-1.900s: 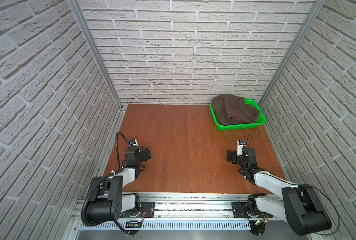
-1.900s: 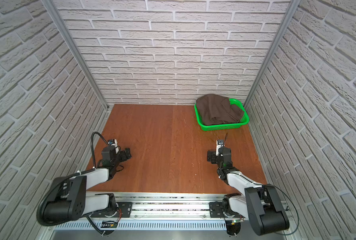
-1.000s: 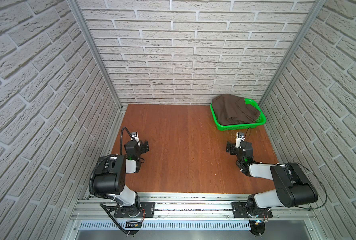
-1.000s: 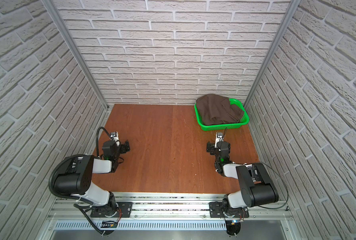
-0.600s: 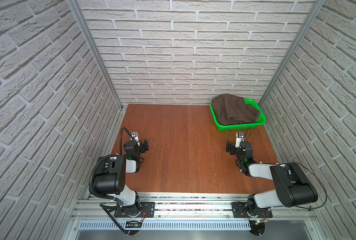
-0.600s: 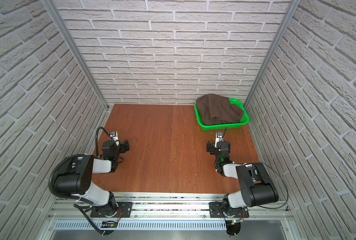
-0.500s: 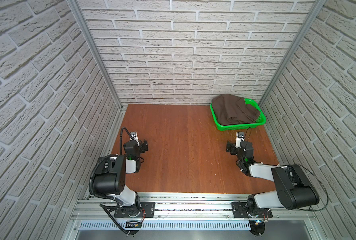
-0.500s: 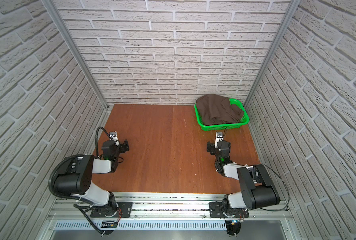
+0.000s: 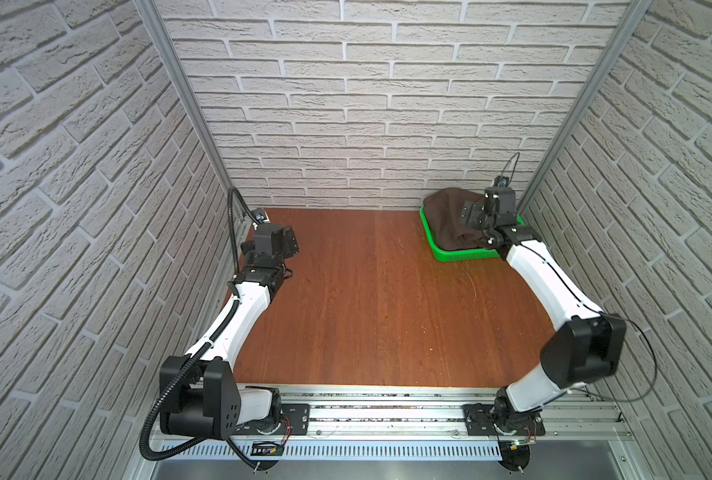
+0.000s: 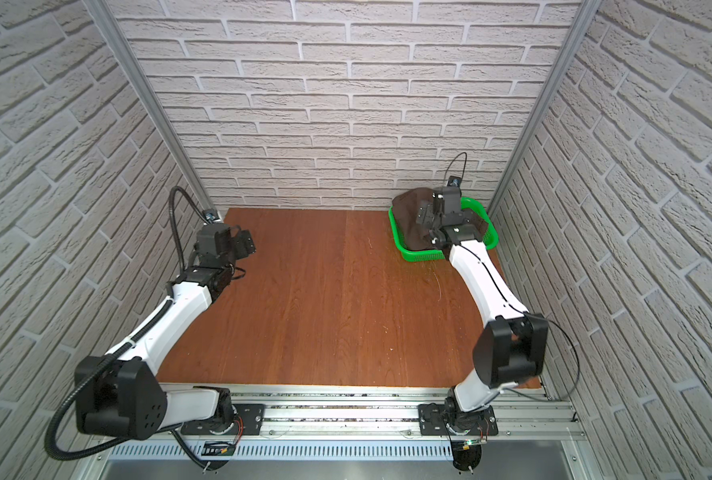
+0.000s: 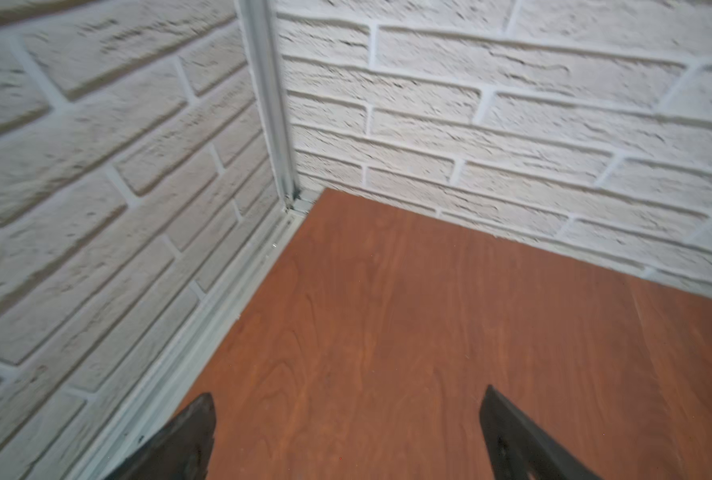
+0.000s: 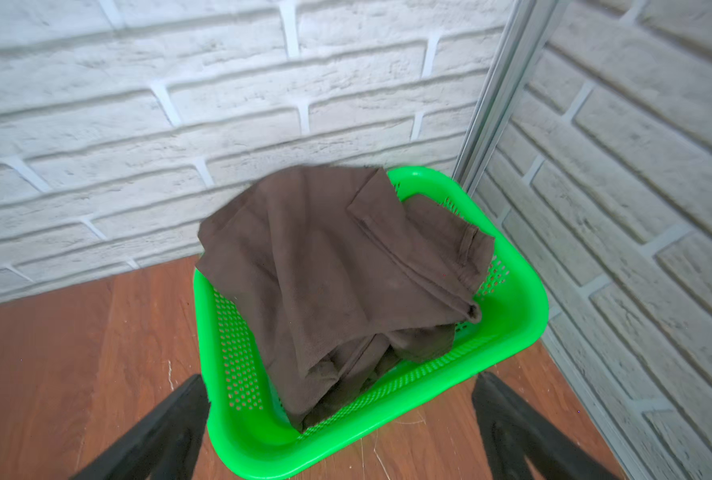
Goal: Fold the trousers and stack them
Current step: 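Reach the right gripper into the green basket and grasp the brown trousers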
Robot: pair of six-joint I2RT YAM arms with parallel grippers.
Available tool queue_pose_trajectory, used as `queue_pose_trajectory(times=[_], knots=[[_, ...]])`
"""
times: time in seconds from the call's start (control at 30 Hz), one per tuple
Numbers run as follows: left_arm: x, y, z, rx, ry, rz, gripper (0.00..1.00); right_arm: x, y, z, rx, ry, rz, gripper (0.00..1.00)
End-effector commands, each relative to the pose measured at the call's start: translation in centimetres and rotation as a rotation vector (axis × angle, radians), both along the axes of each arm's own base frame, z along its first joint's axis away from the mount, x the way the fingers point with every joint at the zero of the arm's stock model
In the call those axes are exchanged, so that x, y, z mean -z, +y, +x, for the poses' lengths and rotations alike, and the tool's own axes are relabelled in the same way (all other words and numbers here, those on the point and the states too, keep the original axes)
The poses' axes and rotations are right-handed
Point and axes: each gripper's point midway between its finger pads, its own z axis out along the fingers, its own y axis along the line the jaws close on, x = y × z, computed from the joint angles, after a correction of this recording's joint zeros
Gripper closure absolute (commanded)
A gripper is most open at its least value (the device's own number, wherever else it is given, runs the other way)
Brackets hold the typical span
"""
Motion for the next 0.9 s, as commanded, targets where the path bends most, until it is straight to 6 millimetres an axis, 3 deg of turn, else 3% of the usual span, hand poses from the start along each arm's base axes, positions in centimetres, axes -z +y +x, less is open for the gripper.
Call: queue_pose_trajectory(times=[0.0,0.1,0.13,0.3,0.57,0.77,0.87], knots=[[5.1,-2.9,-2.5,0.06,0.201,-0.086,0.02,5.7,-0.1,-0.5,0.018,0.265,0.003,0.0],[6.0,-5.5,-3.0,0.137,0.227,-0.141,0.02,6.8,-0.1,1.9,0.009,0.282,-0.022,0.0],[6.2,-6.3,-3.2,0.157,0.241,-0.142,0.02,8.3,-0.2,2.8,0.009,0.308,-0.034,0.0],[7.2,-9.2,-4.3,0.248,0.284,-0.125,0.02,10.6,-1.0,5.3,0.006,0.32,-0.052,0.0],[8.2,-10.8,-5.5,0.282,0.319,-0.127,0.02,15.8,-1.7,8.8,-0.021,0.403,-0.004,0.0],[8.0,-12.0,-6.1,0.314,0.329,-0.121,0.02,18.5,-2.8,11.4,-0.021,0.403,0.04,0.0],[7.8,-12.5,-6.3,0.328,0.329,-0.117,0.02,19.0,-2.5,12.2,-0.044,0.393,0.058,0.07]])
